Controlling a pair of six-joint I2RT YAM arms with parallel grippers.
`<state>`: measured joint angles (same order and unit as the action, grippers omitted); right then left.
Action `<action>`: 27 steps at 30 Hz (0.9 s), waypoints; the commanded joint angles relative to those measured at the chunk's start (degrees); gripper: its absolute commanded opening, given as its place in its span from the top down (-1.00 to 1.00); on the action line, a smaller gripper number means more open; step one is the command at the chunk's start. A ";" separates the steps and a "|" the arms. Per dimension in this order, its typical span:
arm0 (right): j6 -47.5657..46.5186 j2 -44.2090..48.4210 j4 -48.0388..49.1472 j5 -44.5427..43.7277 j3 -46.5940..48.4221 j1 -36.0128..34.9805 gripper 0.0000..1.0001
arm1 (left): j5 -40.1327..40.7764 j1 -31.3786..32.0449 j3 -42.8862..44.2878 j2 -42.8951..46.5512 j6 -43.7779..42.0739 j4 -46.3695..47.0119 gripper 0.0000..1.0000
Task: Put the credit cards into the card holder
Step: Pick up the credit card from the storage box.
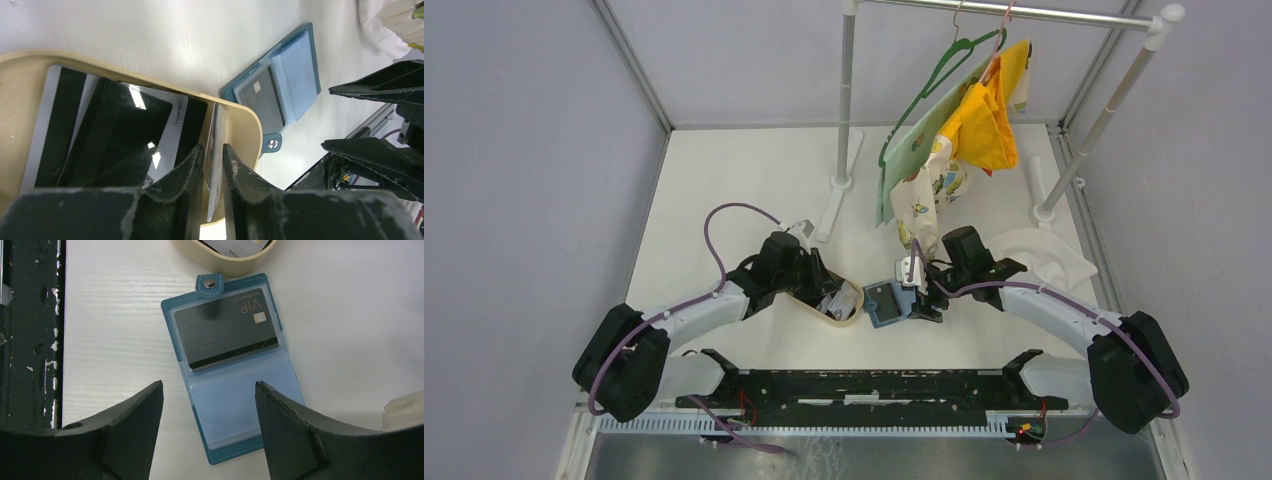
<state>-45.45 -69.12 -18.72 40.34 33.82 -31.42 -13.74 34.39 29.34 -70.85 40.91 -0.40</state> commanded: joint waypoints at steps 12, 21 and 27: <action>-0.60 0.22 0.52 1.26 -0.05 -0.22 -0.47 | 3.21 -0.38 -0.10 0.51 2.06 2.55 0.64; -0.69 0.03 0.40 1.32 -0.07 -0.22 -0.47 | 11.24 -0.47 1.33 4.29 -1.08 -5.59 0.97; -0.70 -0.14 0.36 1.72 -0.03 -0.22 -0.46 | 19.55 -0.43 2.46 11.42 -4.76 -12.86 0.96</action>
<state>-45.50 -69.12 -18.76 40.40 33.82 -31.42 -1.61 34.20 29.08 -64.34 40.91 -7.73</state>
